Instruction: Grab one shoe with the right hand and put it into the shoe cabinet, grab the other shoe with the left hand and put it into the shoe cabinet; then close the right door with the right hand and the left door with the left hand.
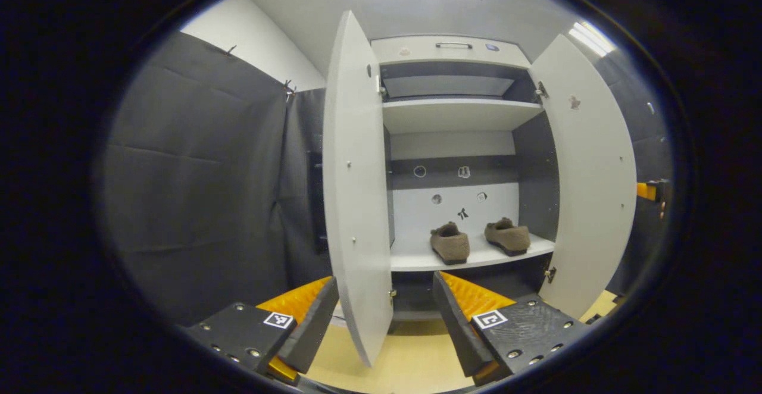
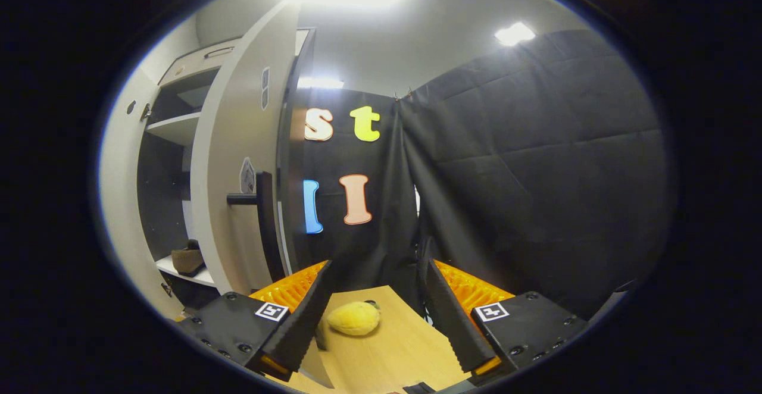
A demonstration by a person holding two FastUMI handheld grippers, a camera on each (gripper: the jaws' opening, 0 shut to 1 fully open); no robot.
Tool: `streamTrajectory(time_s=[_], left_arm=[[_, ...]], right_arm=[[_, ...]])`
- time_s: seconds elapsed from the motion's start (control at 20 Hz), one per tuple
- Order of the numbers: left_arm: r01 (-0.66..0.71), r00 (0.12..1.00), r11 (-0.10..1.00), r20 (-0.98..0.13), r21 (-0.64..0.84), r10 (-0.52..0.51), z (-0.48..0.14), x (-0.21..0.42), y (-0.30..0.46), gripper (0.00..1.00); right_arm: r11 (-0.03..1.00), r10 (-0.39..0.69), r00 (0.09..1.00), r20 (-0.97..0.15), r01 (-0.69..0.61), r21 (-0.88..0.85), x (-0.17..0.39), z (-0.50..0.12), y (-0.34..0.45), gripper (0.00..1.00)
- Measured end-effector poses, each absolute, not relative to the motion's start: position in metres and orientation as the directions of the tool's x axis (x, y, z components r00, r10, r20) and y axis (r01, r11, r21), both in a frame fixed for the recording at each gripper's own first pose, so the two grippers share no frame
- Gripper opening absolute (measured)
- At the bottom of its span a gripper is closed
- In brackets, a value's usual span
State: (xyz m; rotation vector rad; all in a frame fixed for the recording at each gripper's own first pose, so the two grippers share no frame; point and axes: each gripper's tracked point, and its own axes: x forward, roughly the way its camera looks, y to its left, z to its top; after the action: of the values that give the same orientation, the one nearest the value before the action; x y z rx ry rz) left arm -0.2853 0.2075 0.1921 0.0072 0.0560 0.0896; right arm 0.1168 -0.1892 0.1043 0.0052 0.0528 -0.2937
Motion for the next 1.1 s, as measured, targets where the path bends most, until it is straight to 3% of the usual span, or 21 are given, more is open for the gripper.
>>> streamTrajectory(time_s=[0.25, 0.3, 0.5, 0.55, 0.7, 0.75, 0.8, 0.9, 1.1], left_arm=[[-0.142, 0.989, 0.990, -0.045, 0.013, 0.143, 0.195, -0.296, 0.265, 0.96], [-0.154, 0.987, 0.988, -0.043, 0.015, 0.155, 0.194, -0.299, 0.276, 0.92], [-0.194, 0.980, 0.981, -0.041, 0.016, 0.194, 0.194, -0.305, 0.317, 0.96], [-0.201, 0.979, 0.979, -0.042, 0.014, 0.202, 0.192, -0.305, 0.324, 0.92], [-0.218, 0.975, 0.976, -0.048, 0.003, 0.218, 0.184, -0.305, 0.346, 0.96], [-0.220, 0.974, 0.975, -0.051, -0.002, 0.220, 0.181, -0.305, 0.352, 0.92], [-0.223, 0.974, 0.975, -0.054, -0.007, 0.222, 0.178, -0.303, 0.357, 0.96], [-0.225, 0.973, 0.974, -0.062, -0.018, 0.224, 0.172, -0.298, 0.365, 0.92], [-0.219, 0.973, 0.974, -0.081, -0.057, 0.214, 0.162, -0.285, 0.375, 0.96]], right_arm=[[0.945, -0.328, 0.943, -0.060, 0.327, -0.029, 0.119, 0.104, -0.173, 0.96], [0.939, -0.343, 0.938, -0.052, 0.341, -0.047, 0.119, 0.105, -0.174, 0.95], [0.919, -0.384, 0.923, -0.026, 0.379, -0.108, 0.111, 0.111, -0.165, 0.92], [0.915, -0.391, 0.920, -0.019, 0.386, -0.121, 0.110, 0.112, -0.162, 0.92], [0.903, -0.412, 0.911, -0.018, 0.405, -0.146, 0.107, 0.114, -0.159, 0.95], [0.901, -0.416, 0.909, -0.020, 0.408, -0.149, 0.107, 0.114, -0.158, 0.92], [0.901, -0.415, 0.910, -0.019, 0.408, -0.149, 0.106, 0.114, -0.156, 0.95], [0.910, -0.395, 0.919, -0.017, 0.388, -0.145, 0.107, 0.115, -0.147, 0.95], [0.927, -0.346, 0.938, -0.007, 0.341, -0.155, 0.106, 0.114, -0.126, 0.92]])
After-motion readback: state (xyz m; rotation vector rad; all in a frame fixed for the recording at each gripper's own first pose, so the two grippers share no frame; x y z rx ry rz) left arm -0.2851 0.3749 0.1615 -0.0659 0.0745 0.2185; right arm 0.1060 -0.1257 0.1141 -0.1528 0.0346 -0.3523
